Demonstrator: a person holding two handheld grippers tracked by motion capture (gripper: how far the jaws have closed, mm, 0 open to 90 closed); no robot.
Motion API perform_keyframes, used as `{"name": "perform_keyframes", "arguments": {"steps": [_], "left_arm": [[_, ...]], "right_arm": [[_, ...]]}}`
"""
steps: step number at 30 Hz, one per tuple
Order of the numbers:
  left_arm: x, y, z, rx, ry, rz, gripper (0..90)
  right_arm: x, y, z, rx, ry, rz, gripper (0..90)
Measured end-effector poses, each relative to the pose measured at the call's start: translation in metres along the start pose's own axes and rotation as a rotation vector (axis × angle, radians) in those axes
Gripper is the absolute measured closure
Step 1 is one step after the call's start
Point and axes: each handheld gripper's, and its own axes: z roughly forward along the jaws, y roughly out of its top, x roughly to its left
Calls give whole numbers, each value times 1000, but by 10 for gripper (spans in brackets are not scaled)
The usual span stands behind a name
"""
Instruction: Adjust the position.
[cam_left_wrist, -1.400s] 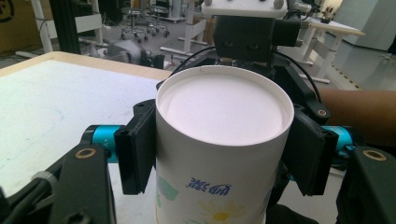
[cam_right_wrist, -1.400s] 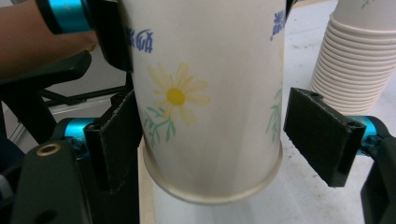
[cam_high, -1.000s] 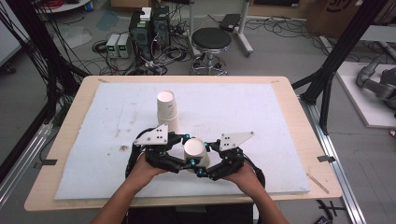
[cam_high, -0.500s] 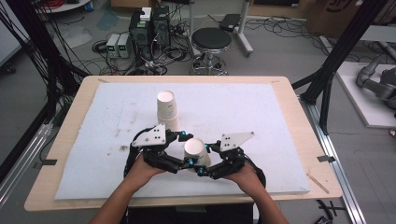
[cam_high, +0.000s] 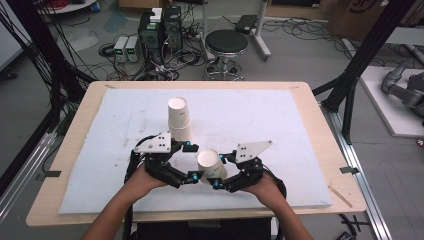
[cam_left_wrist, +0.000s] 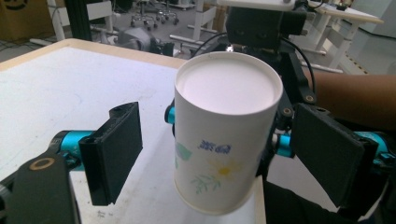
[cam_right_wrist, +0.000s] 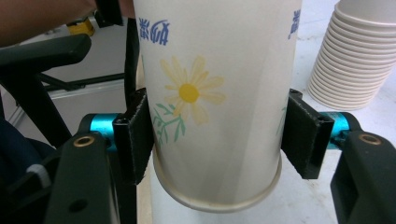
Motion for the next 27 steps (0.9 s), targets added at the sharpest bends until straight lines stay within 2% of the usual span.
{"name": "perform_keyframes", "arguments": {"steps": [4, 10, 15, 16, 27], "left_arm": [[0, 1, -2, 24, -5, 6, 172], [3, 7, -2, 85, -12, 33, 172], [5, 11, 0, 117, -21, 40, 172], [5, 12, 1, 126, -23, 42, 172], [6, 19, 12, 220, -49, 70, 174]], "right_arm": [[-1, 2, -1, 22, -6, -10, 347], [-2, 6, 0, 94, -12, -49, 346], [-2, 12, 3, 165, -21, -81, 345], [-2, 12, 3, 165, -21, -81, 345], [0, 30, 11, 299, -17, -150, 344]]}}
